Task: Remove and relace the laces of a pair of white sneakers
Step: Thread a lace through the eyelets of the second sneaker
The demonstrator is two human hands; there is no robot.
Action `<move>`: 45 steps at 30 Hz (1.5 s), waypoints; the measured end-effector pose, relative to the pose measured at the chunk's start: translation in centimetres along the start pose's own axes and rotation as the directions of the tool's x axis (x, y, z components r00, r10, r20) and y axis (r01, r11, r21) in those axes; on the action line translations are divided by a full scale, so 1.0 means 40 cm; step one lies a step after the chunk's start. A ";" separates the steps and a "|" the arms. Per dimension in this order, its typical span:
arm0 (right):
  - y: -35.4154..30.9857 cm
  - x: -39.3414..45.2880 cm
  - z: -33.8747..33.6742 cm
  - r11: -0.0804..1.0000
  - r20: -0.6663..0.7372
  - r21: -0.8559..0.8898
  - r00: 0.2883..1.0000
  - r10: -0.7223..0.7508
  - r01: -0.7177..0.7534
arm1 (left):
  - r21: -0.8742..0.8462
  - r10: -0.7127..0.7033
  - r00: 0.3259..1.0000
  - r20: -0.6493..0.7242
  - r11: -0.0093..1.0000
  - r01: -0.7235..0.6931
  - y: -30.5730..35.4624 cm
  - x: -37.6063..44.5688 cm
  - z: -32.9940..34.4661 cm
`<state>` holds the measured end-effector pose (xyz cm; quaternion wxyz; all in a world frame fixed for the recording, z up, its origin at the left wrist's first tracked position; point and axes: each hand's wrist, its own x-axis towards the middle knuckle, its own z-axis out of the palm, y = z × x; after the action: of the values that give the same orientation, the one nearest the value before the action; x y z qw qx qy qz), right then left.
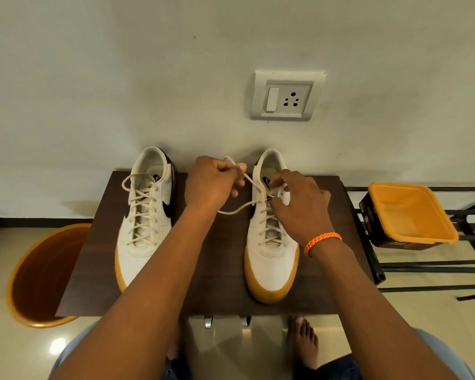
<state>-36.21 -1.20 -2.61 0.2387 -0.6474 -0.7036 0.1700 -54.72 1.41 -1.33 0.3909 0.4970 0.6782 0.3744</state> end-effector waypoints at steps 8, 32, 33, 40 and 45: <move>-0.022 -0.020 0.027 0.966 0.116 -0.118 0.969 -0.217 0.230 | 0.391 -0.142 0.888 0.438 0.919 -0.046 -0.001 -0.023 -0.020; 0.007 -0.003 -0.083 0.843 0.499 0.501 0.861 -0.097 -0.196 | -0.904 -0.004 0.964 0.266 0.346 0.251 0.053 0.009 -0.034; 0.004 -0.007 -0.080 0.852 0.550 0.489 0.824 -0.136 -0.186 | -0.884 0.005 0.960 0.281 0.390 0.257 0.054 0.007 -0.029; 0.006 0.012 -0.061 0.748 0.142 0.656 0.990 0.005 -0.098 | -0.289 0.212 0.946 0.244 0.947 -0.137 0.059 -0.035 0.034; 0.008 0.011 -0.065 0.740 0.003 0.672 0.998 -0.055 0.039 | -0.167 0.269 0.927 0.262 0.959 -0.231 0.051 -0.039 0.059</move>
<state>-34.53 -0.89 -0.56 0.4519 -0.4983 -0.6140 0.4130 -51.49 0.66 -0.23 0.4647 0.6005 0.5202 0.3910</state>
